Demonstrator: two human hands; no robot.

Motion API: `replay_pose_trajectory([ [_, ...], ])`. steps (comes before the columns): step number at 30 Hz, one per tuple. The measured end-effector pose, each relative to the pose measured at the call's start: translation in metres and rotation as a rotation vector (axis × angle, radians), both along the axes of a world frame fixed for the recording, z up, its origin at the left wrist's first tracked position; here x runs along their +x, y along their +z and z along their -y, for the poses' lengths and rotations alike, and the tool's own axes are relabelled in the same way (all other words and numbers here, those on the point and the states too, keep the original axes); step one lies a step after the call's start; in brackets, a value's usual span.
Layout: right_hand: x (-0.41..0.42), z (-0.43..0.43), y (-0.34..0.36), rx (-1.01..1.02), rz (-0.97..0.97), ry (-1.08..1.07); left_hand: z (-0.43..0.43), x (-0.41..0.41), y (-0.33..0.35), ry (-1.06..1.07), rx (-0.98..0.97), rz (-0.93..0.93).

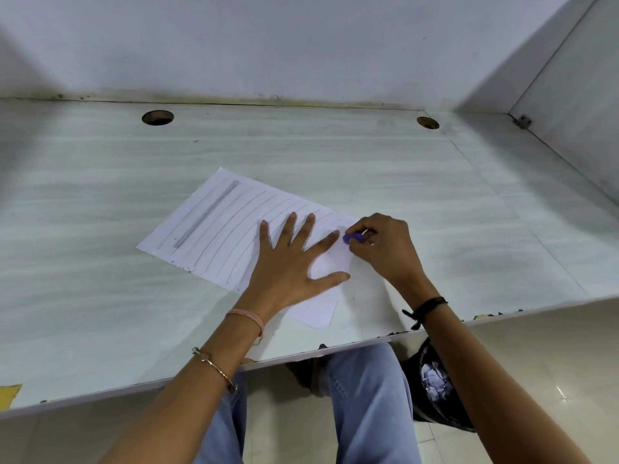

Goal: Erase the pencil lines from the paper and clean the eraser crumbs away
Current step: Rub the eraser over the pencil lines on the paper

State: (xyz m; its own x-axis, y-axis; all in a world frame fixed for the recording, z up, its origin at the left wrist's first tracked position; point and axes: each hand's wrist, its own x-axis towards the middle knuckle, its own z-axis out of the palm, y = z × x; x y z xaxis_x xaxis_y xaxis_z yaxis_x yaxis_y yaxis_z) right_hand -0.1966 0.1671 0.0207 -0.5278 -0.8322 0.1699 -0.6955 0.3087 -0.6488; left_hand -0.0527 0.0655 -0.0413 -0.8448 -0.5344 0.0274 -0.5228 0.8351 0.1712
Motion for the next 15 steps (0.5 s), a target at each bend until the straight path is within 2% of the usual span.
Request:
replay_pose_trajectory([
  [4, 0.007, -0.002, 0.000, 0.075, -0.033, 0.159, 0.000, 0.000, -0.001, -0.005, -0.017, 0.015],
  [7, -0.001, 0.003, 0.002, 0.031, -0.038, 0.015, 0.001, 0.000, -0.001, -0.005, 0.001, -0.001],
  [11, 0.008, -0.001, 0.003, 0.111, -0.030, 0.199, 0.000, 0.000, -0.002, -0.005, -0.012, -0.006],
  [15, -0.004, 0.004, 0.002, 0.038, -0.011, 0.019, 0.001, 0.000, -0.003, -0.006, -0.008, -0.016],
])
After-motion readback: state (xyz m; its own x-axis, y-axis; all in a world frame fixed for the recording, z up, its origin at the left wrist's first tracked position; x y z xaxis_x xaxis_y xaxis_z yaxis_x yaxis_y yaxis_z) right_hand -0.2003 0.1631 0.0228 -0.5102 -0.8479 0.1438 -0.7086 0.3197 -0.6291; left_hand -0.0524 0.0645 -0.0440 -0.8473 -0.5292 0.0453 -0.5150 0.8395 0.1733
